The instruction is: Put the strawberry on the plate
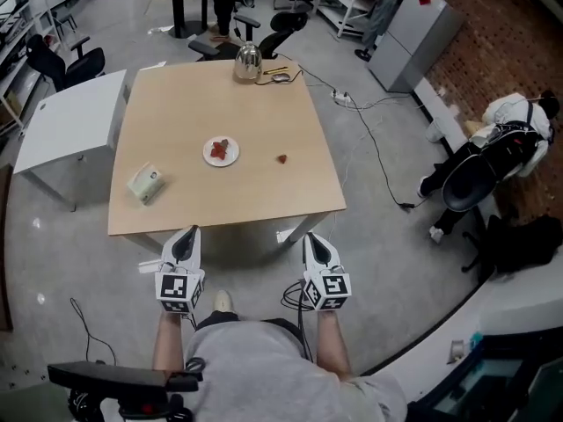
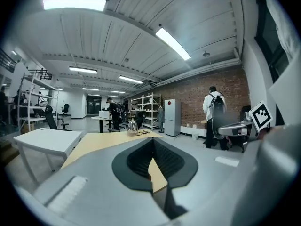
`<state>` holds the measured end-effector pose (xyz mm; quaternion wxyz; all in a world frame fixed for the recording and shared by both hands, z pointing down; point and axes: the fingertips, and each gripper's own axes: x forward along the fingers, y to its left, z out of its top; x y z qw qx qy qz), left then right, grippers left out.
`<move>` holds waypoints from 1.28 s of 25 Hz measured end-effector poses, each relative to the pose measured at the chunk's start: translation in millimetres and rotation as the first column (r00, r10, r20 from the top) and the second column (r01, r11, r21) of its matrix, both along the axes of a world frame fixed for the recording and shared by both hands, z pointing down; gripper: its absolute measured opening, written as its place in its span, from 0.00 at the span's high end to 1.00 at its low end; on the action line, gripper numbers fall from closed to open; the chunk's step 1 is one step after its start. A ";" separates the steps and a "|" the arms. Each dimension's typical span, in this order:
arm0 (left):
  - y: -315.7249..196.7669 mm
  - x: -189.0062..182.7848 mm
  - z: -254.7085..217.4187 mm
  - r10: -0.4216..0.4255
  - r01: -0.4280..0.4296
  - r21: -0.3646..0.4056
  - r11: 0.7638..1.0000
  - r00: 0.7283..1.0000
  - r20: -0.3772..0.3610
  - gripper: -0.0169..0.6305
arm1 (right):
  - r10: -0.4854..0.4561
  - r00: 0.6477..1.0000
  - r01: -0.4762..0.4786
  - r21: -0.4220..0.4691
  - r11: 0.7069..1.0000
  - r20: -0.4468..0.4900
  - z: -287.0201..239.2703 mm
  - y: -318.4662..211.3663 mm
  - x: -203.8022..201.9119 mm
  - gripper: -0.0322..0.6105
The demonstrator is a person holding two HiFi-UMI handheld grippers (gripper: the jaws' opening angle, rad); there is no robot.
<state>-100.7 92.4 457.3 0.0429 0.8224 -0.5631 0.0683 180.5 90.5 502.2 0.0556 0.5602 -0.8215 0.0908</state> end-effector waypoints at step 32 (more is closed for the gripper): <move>-160.3 -27.6 46.4 0.168 -0.169 -0.058 0.984 0.986 -0.018 0.94 | 0.132 0.990 -0.132 -0.011 0.991 -0.041 26.7 -132.3 -41.0 0.94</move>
